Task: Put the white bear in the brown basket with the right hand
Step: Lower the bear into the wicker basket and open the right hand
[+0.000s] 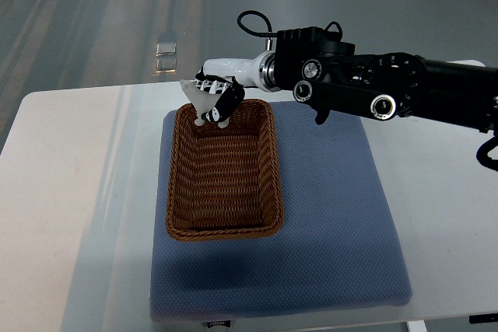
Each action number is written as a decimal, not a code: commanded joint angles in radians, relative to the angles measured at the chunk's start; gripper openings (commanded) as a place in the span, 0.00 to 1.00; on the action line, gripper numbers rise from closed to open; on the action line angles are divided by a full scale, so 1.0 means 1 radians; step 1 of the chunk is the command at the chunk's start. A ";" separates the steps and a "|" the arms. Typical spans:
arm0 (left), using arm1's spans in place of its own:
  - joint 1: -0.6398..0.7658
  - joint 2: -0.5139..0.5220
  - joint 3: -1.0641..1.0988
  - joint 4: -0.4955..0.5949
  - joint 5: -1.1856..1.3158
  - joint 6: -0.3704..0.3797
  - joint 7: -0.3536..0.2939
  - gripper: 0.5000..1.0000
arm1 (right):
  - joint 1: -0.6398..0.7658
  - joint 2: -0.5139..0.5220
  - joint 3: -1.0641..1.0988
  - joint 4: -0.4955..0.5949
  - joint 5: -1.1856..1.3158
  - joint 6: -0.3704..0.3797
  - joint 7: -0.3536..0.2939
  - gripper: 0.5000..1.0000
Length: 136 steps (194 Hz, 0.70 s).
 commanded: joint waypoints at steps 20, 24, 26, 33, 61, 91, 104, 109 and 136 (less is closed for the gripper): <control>0.000 0.000 0.000 0.003 -0.001 0.002 0.000 1.00 | -0.064 0.064 -0.001 -0.025 -0.021 -0.007 0.024 0.00; 0.000 0.000 0.000 0.003 -0.001 0.002 0.000 1.00 | -0.067 0.064 -0.001 -0.025 -0.022 -0.007 0.026 0.00; 0.000 0.000 0.000 0.003 -0.001 0.002 0.000 1.00 | -0.070 0.064 -0.001 -0.027 -0.022 -0.008 0.026 0.00; 0.000 0.000 0.000 0.003 -0.001 0.002 0.000 1.00 | -0.080 0.064 -0.001 -0.030 -0.030 -0.010 0.027 0.00; 0.000 0.000 0.000 0.003 -0.001 0.002 0.000 1.00 | -0.110 0.064 -0.001 -0.054 -0.054 -0.019 0.027 0.00; 0.000 0.000 0.000 0.002 -0.001 0.002 0.000 1.00 | -0.141 0.064 -0.001 -0.063 -0.084 -0.019 0.034 0.05; 0.000 0.000 0.000 0.002 -0.001 0.002 0.000 1.00 | -0.152 0.064 -0.001 -0.063 -0.085 -0.020 0.035 0.07; 0.000 0.000 0.000 0.002 -0.001 0.002 0.000 1.00 | -0.156 0.064 -0.001 -0.065 -0.085 -0.020 0.035 0.07; 0.000 0.000 0.000 0.000 -0.001 0.002 -0.001 1.00 | -0.173 0.064 -0.004 -0.071 -0.111 -0.020 0.037 0.14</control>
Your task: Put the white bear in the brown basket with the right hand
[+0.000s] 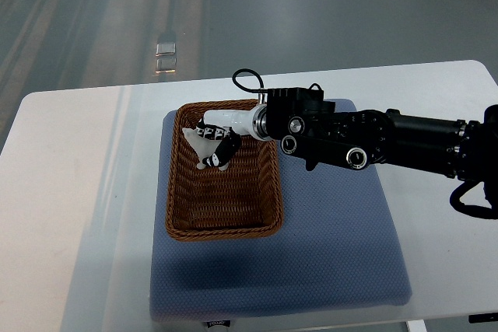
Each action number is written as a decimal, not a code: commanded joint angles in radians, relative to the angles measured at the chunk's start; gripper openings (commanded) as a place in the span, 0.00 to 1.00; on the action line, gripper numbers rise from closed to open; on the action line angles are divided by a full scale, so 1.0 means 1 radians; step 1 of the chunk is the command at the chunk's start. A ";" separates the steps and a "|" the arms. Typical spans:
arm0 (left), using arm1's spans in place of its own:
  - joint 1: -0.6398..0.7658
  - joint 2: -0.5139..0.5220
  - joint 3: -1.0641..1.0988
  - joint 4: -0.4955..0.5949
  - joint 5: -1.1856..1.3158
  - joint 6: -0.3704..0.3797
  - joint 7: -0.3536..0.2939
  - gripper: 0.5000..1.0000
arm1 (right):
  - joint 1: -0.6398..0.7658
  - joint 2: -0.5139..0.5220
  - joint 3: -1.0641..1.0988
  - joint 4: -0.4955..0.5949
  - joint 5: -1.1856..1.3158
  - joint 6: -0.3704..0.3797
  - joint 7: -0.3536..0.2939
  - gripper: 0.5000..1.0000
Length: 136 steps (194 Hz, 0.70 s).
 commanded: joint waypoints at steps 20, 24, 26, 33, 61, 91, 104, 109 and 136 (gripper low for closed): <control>0.000 0.000 0.000 0.000 0.000 0.000 -0.001 1.00 | -0.026 0.000 -0.008 -0.016 -0.053 0.000 0.010 0.19; 0.000 0.000 0.000 -0.001 0.002 0.000 -0.001 1.00 | -0.026 0.000 -0.008 -0.018 -0.057 0.000 0.011 0.20; 0.000 0.000 0.000 -0.002 0.000 0.000 0.000 1.00 | -0.026 0.000 -0.008 -0.019 -0.058 0.000 0.013 0.21; 0.000 0.000 0.000 -0.002 0.002 0.000 0.000 1.00 | -0.028 0.000 -0.008 -0.024 -0.063 0.000 0.014 0.24; 0.000 0.000 0.000 -0.002 0.002 0.000 0.000 1.00 | -0.031 0.000 -0.009 -0.024 -0.064 0.001 0.016 0.38; 0.000 0.000 0.000 0.000 0.002 0.000 0.000 1.00 | -0.029 0.000 -0.008 -0.024 -0.064 0.001 0.016 0.51; 0.000 0.000 0.000 0.000 0.000 0.000 0.000 1.00 | -0.029 0.000 -0.008 -0.024 -0.064 0.003 0.016 0.55; 0.000 0.000 0.000 0.000 0.000 0.000 0.000 1.00 | -0.028 0.000 -0.008 -0.024 -0.064 0.003 0.016 0.58; 0.000 0.000 0.000 0.000 0.000 0.000 -0.001 1.00 | -0.020 0.000 0.008 -0.023 -0.063 0.006 0.016 0.70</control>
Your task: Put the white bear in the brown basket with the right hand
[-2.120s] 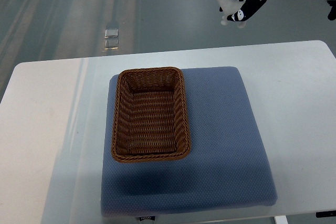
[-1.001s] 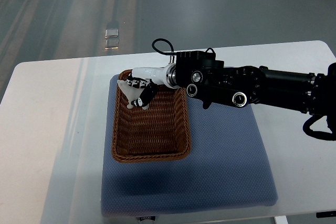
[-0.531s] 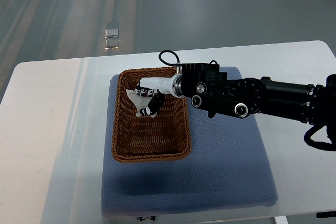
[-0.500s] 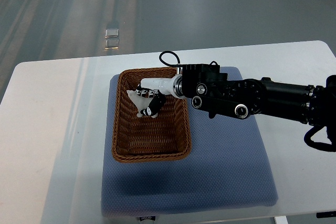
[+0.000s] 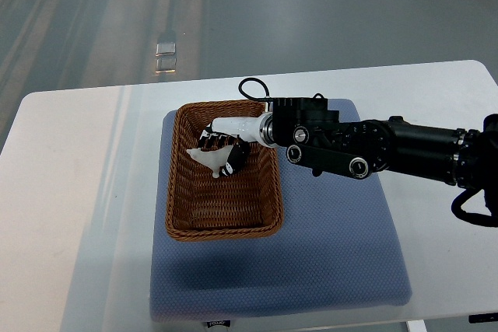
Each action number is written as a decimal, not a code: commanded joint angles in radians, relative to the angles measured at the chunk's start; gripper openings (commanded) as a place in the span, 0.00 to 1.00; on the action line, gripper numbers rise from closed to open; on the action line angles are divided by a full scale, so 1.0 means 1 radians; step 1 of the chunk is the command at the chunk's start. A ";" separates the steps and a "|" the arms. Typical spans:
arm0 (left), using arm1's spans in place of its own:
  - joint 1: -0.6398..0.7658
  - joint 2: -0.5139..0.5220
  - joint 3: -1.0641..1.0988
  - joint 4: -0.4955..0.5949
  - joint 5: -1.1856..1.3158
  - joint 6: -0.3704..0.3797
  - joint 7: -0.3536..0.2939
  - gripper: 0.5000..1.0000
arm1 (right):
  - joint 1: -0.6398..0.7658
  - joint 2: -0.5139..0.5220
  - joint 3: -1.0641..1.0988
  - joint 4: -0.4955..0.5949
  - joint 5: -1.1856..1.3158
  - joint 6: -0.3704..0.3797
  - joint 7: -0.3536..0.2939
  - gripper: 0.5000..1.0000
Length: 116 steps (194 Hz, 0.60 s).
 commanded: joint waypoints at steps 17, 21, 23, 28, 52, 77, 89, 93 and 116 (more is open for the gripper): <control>0.000 0.000 0.000 0.000 0.000 0.000 0.000 1.00 | 0.020 0.000 0.024 0.001 0.006 0.003 0.000 0.72; 0.000 0.000 0.000 0.000 0.000 0.000 0.000 1.00 | 0.028 0.000 0.032 0.001 0.008 0.005 0.000 0.72; 0.000 0.000 0.000 0.000 0.000 0.000 -0.001 1.00 | 0.031 0.000 0.036 0.001 0.009 0.006 0.000 0.72; 0.000 0.000 0.000 0.000 0.000 0.000 0.000 1.00 | 0.036 -0.002 0.045 0.001 0.014 0.006 0.000 0.73; 0.000 0.000 0.000 0.002 0.000 0.000 0.000 1.00 | 0.040 -0.064 0.174 0.011 0.037 0.012 0.026 0.77; 0.000 0.000 0.000 -0.002 0.000 0.000 0.000 1.00 | -0.013 -0.117 0.419 0.008 0.129 0.012 0.081 0.77; 0.000 0.000 0.000 -0.002 0.000 0.000 -0.001 1.00 | -0.059 -0.147 0.519 0.000 0.179 0.006 0.094 0.79; 0.000 0.000 0.000 -0.002 0.000 0.000 -0.001 1.00 | -0.079 -0.156 0.562 -0.003 0.201 0.006 0.097 0.79; 0.000 0.000 0.000 -0.002 0.001 0.000 0.000 1.00 | -0.224 -0.160 0.871 -0.006 0.350 0.006 0.126 0.83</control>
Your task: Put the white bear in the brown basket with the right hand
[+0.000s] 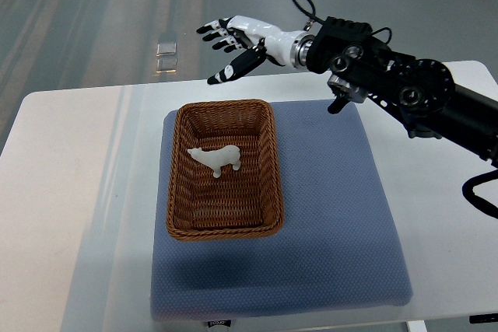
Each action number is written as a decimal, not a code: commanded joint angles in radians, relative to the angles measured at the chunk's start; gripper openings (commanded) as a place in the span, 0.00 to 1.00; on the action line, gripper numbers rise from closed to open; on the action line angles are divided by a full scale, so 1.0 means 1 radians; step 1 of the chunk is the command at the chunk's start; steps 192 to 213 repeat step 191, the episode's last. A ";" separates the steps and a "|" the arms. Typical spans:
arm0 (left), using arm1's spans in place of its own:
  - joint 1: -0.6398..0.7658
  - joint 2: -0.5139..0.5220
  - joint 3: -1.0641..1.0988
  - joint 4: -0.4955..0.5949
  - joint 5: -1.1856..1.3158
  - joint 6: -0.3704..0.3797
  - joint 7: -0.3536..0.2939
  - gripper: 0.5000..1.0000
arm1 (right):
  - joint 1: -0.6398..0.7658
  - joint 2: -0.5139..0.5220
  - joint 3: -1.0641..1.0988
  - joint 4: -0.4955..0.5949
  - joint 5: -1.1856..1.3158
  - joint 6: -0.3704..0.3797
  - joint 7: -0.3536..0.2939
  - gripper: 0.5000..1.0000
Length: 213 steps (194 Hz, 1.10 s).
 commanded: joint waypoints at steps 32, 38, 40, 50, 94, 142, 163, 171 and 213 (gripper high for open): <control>0.000 0.000 0.000 -0.002 0.005 0.000 0.000 1.00 | -0.277 -0.001 0.525 -0.009 0.319 0.005 0.024 0.84; 0.000 0.000 0.000 -0.002 0.005 -0.002 0.000 1.00 | -0.298 0.002 0.548 -0.011 0.362 0.005 0.024 0.84; 0.000 0.000 0.001 -0.002 0.005 -0.002 0.000 1.00 | -0.306 0.004 0.554 -0.012 0.374 0.005 0.024 0.84; 0.000 0.000 0.000 -0.002 0.005 -0.002 0.000 1.00 | -0.332 0.017 0.571 -0.014 0.426 0.004 0.026 0.85; 0.000 0.000 0.000 -0.002 0.005 -0.002 0.000 1.00 | -0.397 0.040 0.591 -0.075 0.639 0.033 0.161 0.85; 0.000 0.000 0.000 -0.005 0.005 -0.002 0.000 1.00 | -0.397 0.116 0.591 -0.179 0.658 0.077 0.271 0.85; 0.000 0.000 0.000 -0.012 0.005 -0.002 0.000 1.00 | -0.397 0.139 0.582 -0.192 0.656 0.077 0.277 0.85; 0.000 0.000 0.002 -0.012 0.005 -0.002 0.000 1.00 | -0.395 0.145 0.582 -0.195 0.656 0.077 0.277 0.85; 0.000 0.000 0.002 -0.012 0.005 0.000 0.000 1.00 | -0.397 0.148 0.580 -0.198 0.656 0.077 0.282 0.85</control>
